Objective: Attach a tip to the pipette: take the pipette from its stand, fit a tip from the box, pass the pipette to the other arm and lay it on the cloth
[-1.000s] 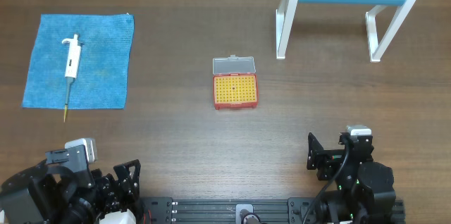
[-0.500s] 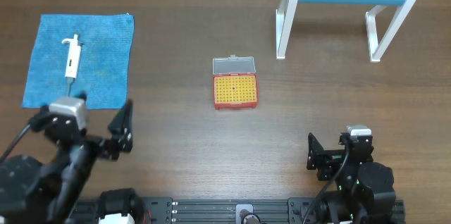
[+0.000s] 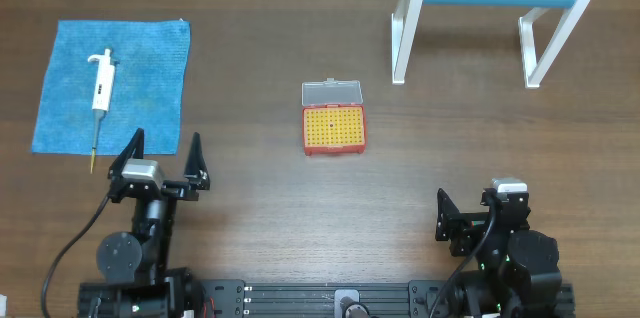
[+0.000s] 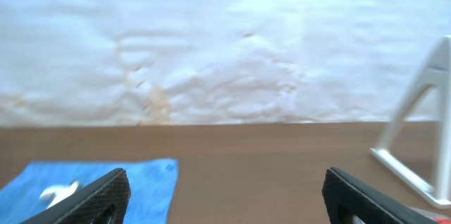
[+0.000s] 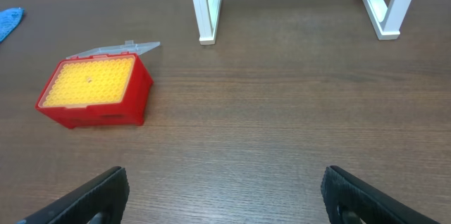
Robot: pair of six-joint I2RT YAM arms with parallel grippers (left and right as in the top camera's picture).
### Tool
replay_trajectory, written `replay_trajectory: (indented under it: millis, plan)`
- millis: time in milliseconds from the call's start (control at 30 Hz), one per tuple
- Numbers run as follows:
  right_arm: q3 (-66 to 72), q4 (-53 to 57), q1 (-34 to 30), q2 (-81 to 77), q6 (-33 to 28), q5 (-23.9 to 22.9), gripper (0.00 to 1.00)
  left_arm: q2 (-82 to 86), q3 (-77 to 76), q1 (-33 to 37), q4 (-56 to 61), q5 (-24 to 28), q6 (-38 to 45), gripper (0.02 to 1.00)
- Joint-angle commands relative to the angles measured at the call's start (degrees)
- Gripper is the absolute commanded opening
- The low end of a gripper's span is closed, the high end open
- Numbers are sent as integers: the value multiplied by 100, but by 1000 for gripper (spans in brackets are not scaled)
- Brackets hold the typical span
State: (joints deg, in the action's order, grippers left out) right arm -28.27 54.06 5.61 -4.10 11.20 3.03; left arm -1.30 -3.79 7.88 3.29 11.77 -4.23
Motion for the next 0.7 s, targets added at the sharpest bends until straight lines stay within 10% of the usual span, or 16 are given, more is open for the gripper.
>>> replay_trajectory:
  millis: [33, 700]
  plan:
    - [-9, -9, -17, 42, -101, -92, 886, 111, 258, 111, -136, -474, -306, 882]
    - [-9, -9, -17, 42, -101, -94, 888, 111, 348, 111, -723, -472, -302, 882]
